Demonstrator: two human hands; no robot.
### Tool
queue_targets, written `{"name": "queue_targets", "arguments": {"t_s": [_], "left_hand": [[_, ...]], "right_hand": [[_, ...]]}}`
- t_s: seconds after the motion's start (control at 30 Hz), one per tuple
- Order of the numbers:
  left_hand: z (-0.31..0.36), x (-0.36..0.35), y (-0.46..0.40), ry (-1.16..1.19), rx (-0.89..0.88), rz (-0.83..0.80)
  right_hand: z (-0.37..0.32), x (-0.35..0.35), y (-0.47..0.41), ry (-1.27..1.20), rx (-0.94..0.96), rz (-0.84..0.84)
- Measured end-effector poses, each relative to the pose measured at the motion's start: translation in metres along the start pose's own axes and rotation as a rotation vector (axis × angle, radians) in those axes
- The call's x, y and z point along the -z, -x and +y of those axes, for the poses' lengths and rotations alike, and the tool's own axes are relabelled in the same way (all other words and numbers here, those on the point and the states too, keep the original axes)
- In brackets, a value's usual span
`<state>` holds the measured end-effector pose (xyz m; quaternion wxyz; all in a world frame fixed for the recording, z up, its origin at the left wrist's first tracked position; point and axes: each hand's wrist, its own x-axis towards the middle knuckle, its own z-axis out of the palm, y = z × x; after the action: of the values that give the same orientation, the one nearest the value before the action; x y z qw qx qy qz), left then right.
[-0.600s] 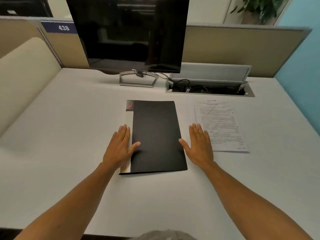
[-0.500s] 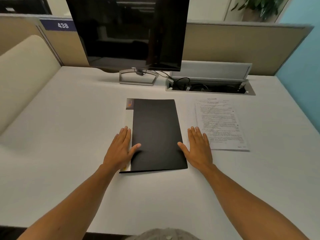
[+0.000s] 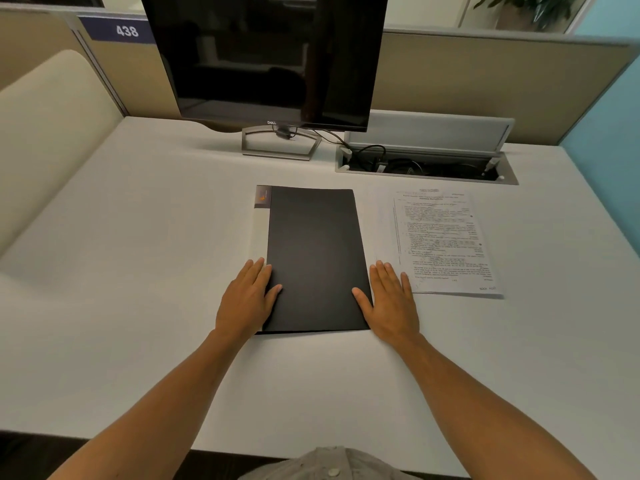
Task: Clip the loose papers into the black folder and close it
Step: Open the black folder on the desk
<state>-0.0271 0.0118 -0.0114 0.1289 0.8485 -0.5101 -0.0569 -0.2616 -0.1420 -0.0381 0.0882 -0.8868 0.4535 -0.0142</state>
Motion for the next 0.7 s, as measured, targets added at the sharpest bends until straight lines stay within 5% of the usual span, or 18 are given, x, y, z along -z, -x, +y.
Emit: {"name": "queue_targets", "arguments": {"t_s": [0.27, 0.7], "left_hand": [[0.000, 0.005, 0.014, 0.028, -0.047, -0.232], [0.000, -0.010, 0.031, -0.049, -0.155, -0.188]], "right_hand": [[0.001, -0.001, 0.001, 0.002, 0.009, 0.012], [0.005, -0.003, -0.001, -0.062, 0.028, 0.014]]}}
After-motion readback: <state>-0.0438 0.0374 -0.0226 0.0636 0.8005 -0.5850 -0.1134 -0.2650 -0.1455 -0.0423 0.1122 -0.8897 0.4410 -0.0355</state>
